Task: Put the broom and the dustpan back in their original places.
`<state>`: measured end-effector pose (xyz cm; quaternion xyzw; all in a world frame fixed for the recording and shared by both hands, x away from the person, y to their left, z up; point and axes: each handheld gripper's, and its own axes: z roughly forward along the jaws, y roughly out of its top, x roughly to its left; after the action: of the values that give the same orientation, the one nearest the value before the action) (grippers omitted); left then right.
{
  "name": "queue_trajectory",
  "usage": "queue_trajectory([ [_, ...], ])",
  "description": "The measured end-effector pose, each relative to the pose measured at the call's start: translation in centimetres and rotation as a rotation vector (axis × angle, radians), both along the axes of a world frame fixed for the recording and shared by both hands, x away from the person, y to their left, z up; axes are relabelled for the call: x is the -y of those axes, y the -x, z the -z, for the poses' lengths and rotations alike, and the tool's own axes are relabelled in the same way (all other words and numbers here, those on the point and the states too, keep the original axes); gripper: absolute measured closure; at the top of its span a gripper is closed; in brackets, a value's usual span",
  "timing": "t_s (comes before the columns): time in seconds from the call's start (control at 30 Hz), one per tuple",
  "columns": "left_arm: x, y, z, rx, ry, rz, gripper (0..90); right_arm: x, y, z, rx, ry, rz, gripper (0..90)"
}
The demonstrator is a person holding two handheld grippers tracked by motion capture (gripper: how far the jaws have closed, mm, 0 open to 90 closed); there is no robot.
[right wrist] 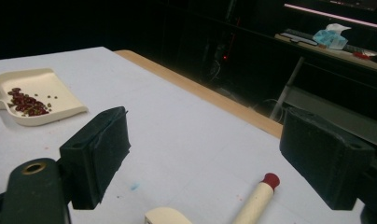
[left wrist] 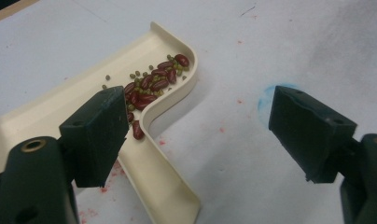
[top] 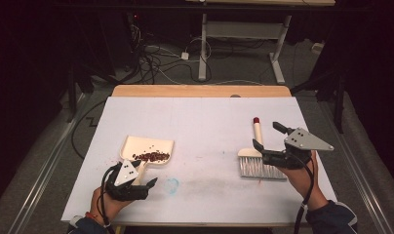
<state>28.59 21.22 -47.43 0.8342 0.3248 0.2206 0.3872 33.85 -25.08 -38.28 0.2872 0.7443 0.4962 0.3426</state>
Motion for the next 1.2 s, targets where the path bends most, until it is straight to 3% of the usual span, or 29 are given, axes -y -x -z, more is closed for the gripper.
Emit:
queue_trajectory([
  [0.6, 0.2, 0.2, -0.1, 0.012, -0.013, 0.010, 19.7, 0.8, 2.0, 2.8, 0.009, 0.075, -0.005, 16.4],
  [1.2, 0.5, 0.2, 0.1, 0.018, -0.040, 0.027, 19.7, 2.8, 3.7, 5.4, -0.033, 0.073, -0.008, 16.5],
])
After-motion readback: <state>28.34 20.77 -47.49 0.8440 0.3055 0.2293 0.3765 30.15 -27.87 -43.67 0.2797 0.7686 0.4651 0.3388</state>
